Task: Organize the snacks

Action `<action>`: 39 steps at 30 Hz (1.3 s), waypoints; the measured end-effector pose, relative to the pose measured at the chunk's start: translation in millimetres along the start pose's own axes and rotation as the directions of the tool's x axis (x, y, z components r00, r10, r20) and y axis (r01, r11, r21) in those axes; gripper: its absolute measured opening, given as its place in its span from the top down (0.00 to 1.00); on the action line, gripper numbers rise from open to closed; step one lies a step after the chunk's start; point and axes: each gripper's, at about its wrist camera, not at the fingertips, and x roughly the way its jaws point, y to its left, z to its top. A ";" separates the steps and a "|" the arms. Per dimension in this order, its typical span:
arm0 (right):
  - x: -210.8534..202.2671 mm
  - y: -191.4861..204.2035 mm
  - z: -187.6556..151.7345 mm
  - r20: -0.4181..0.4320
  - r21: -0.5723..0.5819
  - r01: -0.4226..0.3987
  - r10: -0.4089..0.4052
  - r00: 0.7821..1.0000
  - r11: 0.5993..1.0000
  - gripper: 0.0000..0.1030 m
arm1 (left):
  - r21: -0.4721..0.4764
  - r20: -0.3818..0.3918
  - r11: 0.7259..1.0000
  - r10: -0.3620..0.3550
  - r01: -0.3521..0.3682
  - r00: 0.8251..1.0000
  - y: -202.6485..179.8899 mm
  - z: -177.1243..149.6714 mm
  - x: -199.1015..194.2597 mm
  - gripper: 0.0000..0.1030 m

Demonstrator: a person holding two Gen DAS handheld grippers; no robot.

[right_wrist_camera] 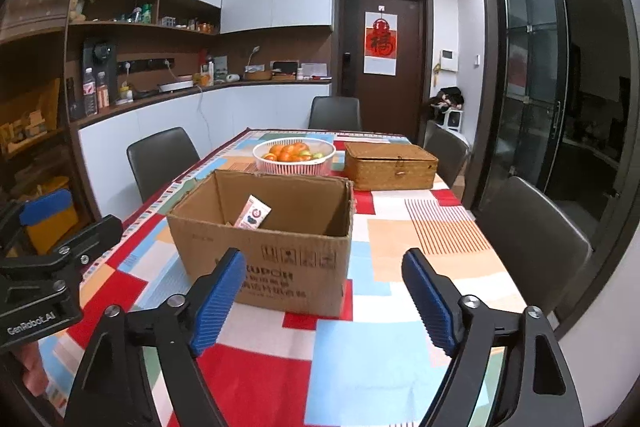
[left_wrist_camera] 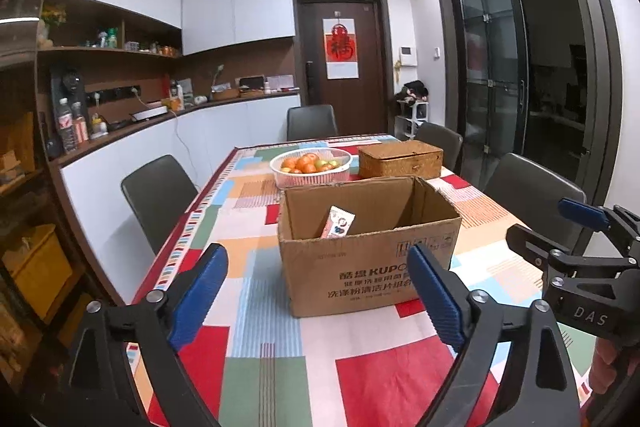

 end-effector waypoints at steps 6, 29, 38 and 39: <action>-18.6 1.8 -10.0 0.017 0.014 0.023 -0.023 1.000 1.000 0.14 | -0.026 -0.003 0.999 0.018 -0.018 1.000 4.8 -12.3 -15.7 0.05; -31.1 0.2 -26.0 0.034 0.031 0.037 -0.038 0.999 0.999 0.09 | -0.053 -0.042 0.998 0.010 -0.013 0.999 7.5 -31.4 -19.2 0.00; -27.8 1.5 -27.6 0.018 0.032 0.032 -0.032 0.999 0.999 0.09 | -0.055 -0.048 0.998 0.012 -0.014 0.999 6.9 -33.1 -16.4 0.00; -27.4 1.8 -27.8 0.016 0.032 0.030 -0.031 0.999 0.999 0.09 | -0.055 -0.049 0.998 0.013 -0.016 0.999 6.9 -33.2 -16.4 0.00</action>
